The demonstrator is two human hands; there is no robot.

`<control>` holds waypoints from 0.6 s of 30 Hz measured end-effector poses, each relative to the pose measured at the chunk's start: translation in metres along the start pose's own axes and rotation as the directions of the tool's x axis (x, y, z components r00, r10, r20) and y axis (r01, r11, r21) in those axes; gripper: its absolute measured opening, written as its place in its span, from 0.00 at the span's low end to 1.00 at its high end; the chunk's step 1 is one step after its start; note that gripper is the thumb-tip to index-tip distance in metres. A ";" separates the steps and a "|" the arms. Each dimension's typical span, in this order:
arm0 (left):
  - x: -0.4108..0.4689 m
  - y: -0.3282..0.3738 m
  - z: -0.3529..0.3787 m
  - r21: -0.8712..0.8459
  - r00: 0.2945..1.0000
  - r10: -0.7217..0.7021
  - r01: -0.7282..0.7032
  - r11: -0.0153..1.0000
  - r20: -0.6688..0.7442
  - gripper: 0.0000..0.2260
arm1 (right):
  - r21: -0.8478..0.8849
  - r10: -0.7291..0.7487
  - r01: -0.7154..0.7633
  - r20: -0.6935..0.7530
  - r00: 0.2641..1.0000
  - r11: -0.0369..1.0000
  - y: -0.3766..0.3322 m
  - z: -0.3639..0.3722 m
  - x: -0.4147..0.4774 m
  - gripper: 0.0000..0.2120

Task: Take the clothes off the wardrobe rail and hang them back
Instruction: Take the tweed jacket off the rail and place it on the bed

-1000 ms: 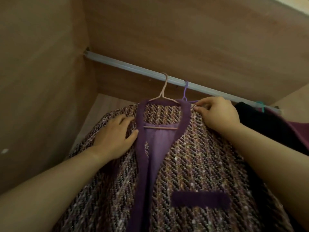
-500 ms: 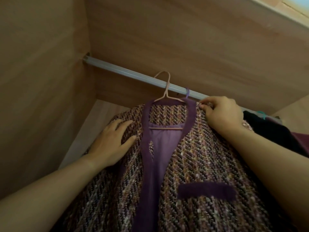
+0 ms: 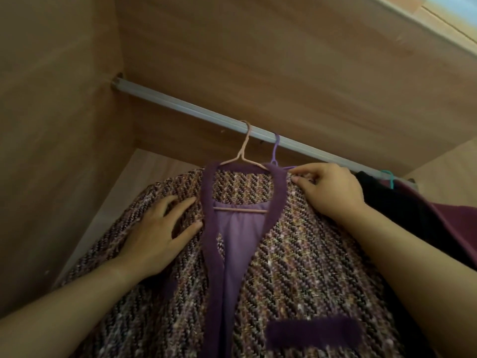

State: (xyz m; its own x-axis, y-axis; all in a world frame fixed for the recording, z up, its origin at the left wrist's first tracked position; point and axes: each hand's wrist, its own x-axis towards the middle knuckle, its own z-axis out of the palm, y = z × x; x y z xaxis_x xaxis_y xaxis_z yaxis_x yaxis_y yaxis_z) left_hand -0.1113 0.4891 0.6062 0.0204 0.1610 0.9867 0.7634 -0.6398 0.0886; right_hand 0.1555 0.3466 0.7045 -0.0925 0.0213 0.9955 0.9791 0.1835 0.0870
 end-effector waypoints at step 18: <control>0.005 0.023 -0.029 0.077 0.999 -0.016 0.018 0.997 -0.028 0.33 | 0.112 0.106 -0.095 -0.099 0.989 0.989 -0.009 -0.015 0.008 0.06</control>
State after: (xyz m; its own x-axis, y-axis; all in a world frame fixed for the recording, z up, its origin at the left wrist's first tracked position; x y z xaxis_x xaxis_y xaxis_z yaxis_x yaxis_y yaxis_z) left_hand -0.1126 0.4532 0.6172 -0.0098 0.1500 0.9886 0.8109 -0.5773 0.0956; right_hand 0.1485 0.3308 0.7120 0.0301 -0.0569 0.9979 0.9571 0.2895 -0.0124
